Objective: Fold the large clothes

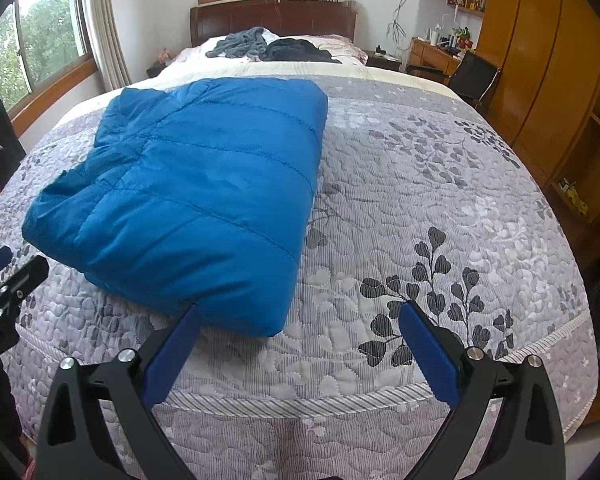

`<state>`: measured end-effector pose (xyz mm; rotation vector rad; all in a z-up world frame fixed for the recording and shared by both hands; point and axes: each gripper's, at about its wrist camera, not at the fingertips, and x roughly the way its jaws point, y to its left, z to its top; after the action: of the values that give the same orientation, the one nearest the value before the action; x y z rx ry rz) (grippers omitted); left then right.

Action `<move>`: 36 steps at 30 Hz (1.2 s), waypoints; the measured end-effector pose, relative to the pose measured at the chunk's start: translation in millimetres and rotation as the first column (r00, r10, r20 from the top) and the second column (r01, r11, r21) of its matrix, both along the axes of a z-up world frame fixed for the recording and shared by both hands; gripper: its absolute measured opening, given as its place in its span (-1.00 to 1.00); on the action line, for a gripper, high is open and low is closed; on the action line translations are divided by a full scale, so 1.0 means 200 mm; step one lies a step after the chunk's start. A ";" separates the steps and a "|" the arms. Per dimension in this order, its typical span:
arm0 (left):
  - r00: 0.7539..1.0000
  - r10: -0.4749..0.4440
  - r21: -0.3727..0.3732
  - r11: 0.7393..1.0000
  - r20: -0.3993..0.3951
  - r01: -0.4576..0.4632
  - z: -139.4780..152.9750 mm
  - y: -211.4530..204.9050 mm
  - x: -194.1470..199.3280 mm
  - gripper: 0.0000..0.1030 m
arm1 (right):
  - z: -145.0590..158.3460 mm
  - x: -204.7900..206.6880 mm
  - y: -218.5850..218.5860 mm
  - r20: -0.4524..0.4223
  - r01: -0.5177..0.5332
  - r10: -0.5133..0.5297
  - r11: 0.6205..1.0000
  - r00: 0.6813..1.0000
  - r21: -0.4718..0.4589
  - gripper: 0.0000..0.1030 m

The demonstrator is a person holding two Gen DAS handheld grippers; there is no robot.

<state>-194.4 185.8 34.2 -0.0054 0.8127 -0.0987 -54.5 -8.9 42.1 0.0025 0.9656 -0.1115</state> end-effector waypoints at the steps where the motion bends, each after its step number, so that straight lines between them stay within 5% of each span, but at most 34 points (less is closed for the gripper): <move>1: 1.000 0.000 -0.001 1.000 -0.001 0.000 0.00 0.00 0.00 0.91 | 0.00 0.00 0.00 0.000 -0.001 0.001 1.000 1.000 -0.002 0.92; 36: 1.000 -0.004 0.004 1.000 -0.003 0.004 0.00 0.00 0.00 0.91 | -0.02 0.01 -0.01 -0.007 0.000 0.000 1.000 1.000 0.009 0.92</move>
<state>-195.4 185.4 34.0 -0.0005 0.8163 -0.1013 -53.1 -10.8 38.9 0.0102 0.9731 -0.1077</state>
